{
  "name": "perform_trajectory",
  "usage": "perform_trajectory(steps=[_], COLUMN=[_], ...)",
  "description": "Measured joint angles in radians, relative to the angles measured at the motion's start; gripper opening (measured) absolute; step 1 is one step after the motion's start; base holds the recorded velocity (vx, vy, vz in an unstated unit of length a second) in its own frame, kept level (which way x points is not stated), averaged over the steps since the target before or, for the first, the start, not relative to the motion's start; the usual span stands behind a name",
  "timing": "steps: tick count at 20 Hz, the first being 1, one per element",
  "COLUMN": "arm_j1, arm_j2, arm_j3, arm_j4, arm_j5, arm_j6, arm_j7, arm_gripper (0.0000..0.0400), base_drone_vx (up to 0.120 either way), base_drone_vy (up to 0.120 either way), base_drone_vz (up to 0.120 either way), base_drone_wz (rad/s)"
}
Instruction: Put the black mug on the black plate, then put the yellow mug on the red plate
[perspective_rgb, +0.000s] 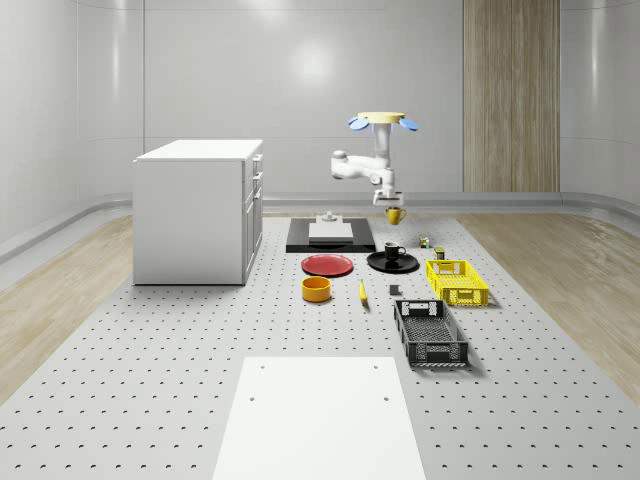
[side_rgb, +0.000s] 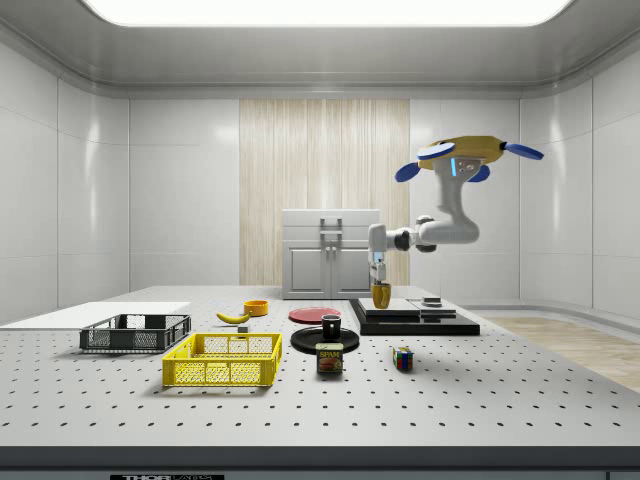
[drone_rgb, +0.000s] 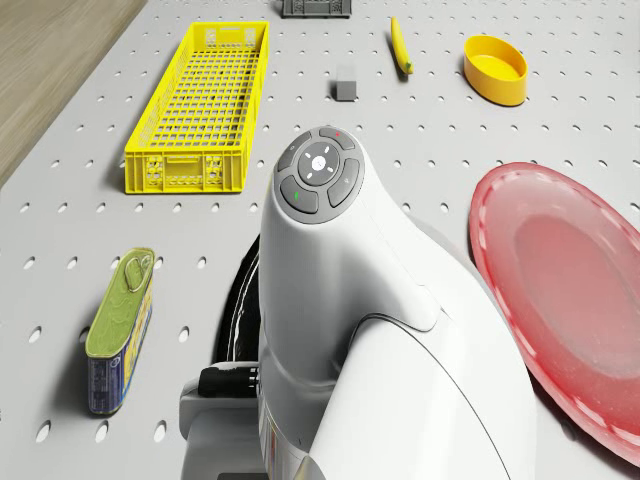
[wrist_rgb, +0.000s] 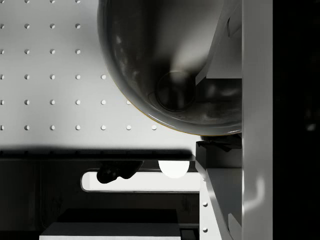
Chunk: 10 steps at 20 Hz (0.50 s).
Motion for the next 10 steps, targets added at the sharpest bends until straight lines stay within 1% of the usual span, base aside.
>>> perform_trajectory(steps=[10], arm_j1=[0.000], arm_j2=[-0.002], arm_j3=[0.000], arm_j4=[0.000], arm_j5=[0.001], arm_j6=[0.002], arm_j7=[0.000], arm_gripper=[0.0110], base_drone_vx=[0.120], base_drone_vy=[-0.120], base_drone_vz=[0.000], base_drone_wz=[0.000])
